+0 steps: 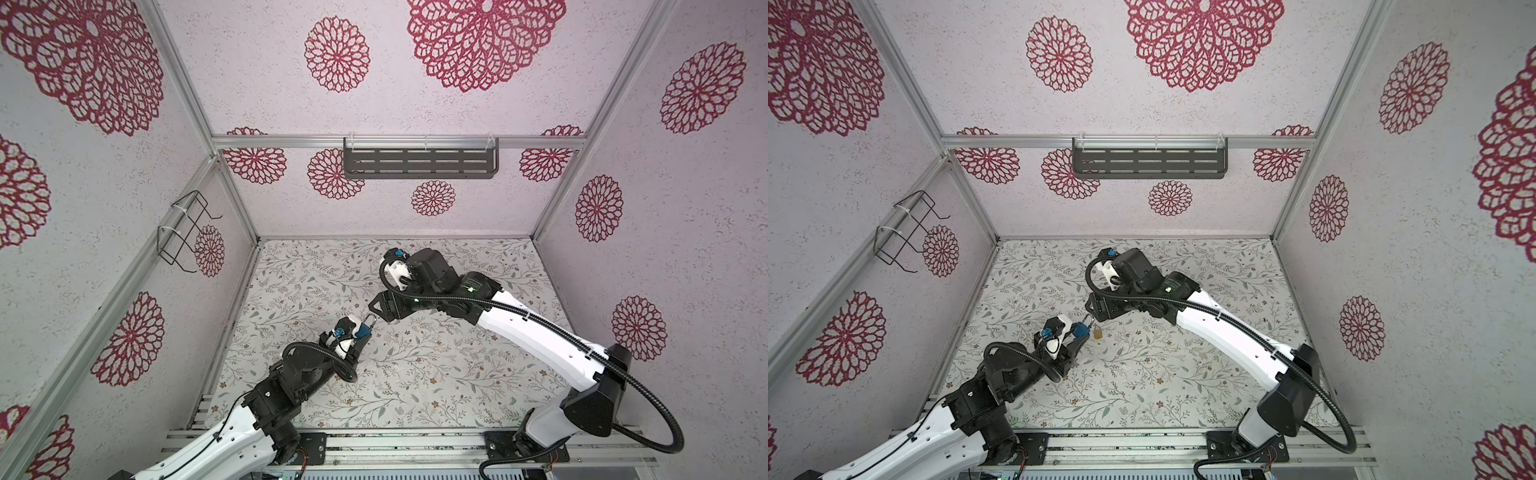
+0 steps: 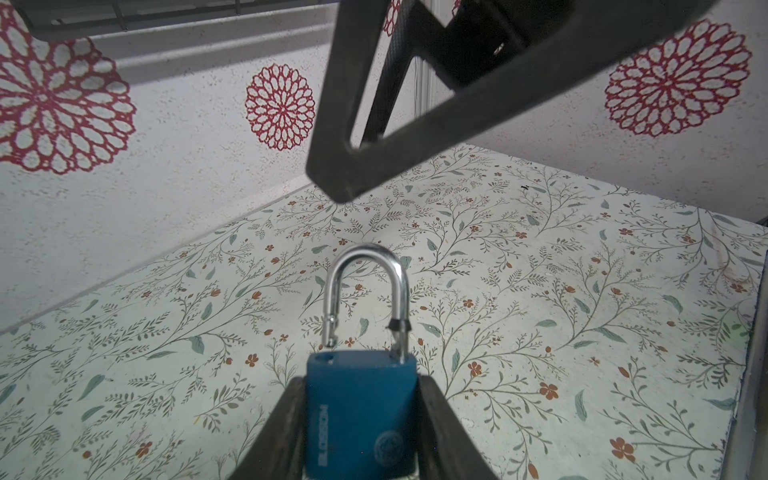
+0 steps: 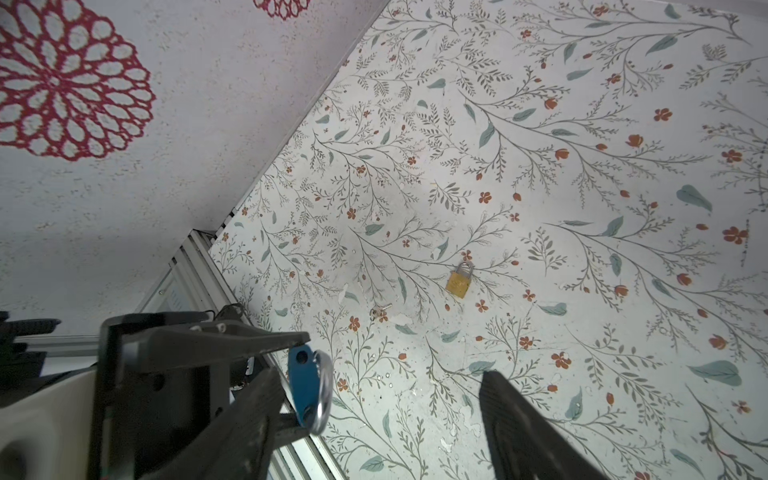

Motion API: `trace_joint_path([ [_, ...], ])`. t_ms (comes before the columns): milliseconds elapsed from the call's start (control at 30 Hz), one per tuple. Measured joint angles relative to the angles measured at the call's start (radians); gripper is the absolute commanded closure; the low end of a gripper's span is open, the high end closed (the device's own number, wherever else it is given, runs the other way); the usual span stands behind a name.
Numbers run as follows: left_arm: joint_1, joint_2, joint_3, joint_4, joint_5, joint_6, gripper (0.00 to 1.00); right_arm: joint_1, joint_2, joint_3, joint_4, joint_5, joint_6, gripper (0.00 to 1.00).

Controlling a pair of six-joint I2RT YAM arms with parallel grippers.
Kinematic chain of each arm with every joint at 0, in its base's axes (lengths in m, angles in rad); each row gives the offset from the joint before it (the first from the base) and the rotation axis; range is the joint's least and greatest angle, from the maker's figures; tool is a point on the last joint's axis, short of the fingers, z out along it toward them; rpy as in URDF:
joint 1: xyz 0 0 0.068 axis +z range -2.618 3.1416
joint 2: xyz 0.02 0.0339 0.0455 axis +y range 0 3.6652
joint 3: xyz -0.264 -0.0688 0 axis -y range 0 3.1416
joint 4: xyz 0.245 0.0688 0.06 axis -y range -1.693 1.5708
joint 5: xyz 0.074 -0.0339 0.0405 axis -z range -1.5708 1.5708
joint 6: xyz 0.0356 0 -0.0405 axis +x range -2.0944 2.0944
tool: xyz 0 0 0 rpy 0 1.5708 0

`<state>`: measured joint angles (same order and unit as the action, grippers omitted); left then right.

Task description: Unlock with the key

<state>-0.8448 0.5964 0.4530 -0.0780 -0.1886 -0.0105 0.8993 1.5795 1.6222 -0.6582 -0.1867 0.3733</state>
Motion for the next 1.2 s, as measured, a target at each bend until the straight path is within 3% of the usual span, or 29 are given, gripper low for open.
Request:
trace_joint_path([
  [667, 0.0, -0.018, -0.003, 0.029, 0.024, 0.035, 1.0, -0.003, 0.081, 0.115, -0.147, 0.052, -0.103, 0.17],
  [1200, 0.0, -0.035, -0.032, 0.054, 0.019, 0.018, 1.0, -0.023, 0.047, 0.022, -0.105, 0.018, -0.144, 0.17],
])
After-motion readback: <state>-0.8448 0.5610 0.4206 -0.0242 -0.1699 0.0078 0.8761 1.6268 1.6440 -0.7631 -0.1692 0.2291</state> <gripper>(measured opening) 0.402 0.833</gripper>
